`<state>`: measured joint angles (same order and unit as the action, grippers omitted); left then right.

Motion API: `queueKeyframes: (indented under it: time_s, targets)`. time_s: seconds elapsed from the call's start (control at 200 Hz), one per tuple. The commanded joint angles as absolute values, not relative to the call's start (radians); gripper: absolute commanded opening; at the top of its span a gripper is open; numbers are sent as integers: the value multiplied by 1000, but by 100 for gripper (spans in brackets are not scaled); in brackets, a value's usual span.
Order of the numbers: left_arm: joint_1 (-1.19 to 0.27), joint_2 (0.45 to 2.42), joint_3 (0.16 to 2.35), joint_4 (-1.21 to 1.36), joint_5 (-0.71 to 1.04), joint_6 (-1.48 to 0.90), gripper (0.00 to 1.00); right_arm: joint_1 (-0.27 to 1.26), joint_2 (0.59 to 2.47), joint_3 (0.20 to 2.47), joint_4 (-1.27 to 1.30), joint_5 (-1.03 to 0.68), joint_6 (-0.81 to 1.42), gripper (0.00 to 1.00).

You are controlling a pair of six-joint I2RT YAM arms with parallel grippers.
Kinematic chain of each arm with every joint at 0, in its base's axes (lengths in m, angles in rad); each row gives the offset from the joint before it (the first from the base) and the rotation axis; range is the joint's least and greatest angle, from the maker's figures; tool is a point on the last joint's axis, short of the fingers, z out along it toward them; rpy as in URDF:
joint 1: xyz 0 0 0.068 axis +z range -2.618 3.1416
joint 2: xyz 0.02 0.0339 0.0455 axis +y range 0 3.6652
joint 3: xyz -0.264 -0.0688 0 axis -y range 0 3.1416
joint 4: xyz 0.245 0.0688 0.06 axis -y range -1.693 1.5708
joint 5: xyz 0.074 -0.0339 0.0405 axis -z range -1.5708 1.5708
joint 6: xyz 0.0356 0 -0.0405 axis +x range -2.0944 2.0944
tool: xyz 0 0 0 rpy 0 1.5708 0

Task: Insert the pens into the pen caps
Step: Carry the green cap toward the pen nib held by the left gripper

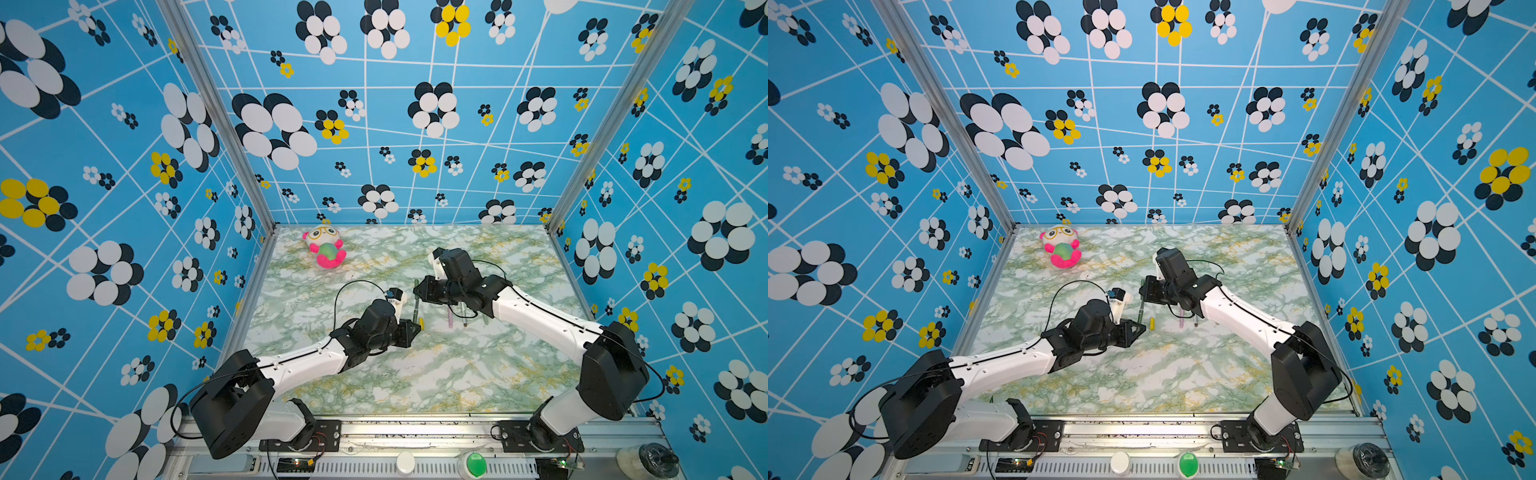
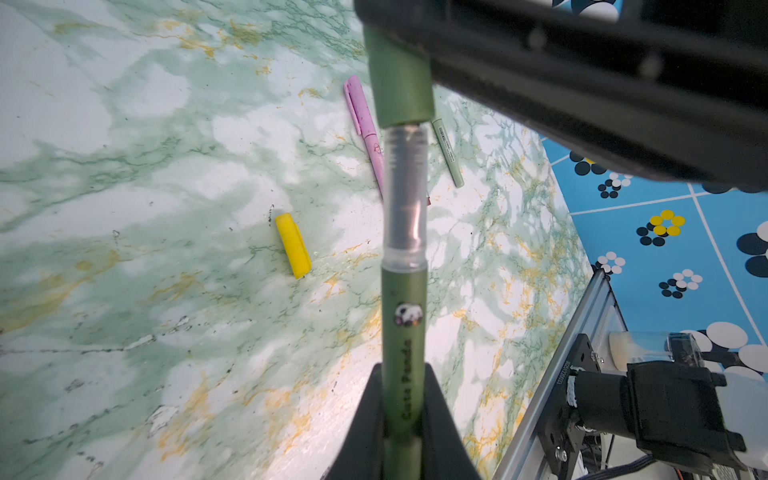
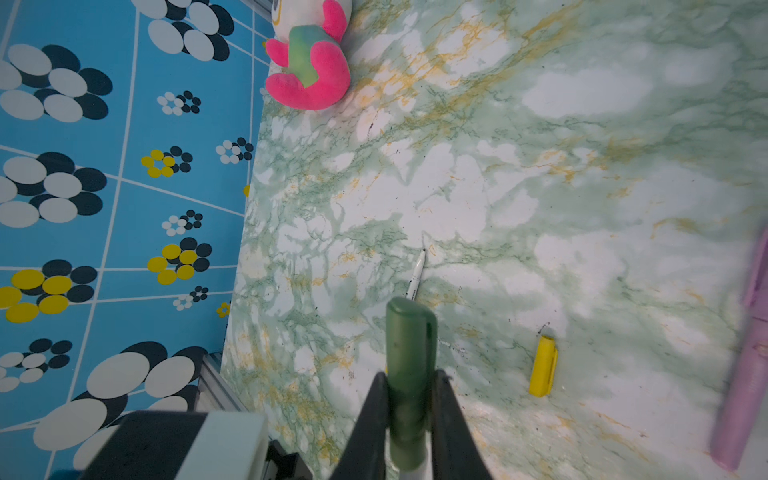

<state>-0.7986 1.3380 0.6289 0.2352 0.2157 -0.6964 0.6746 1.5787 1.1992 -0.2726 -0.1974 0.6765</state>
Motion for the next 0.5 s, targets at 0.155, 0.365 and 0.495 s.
queueKeyframes:
  time_s: [0.155,0.365,0.495]
  targets:
    - [-773,1300,622,270,176,-699,0,710,1561,1183,-317,-185,609,17]
    - [-765,1287,620,259,173,-695,0,712,1564,1182,-328,-144,586,17]
    - [-760,1283,617,258,172,-696,0,712,1563,1181,-322,-145,593,17]
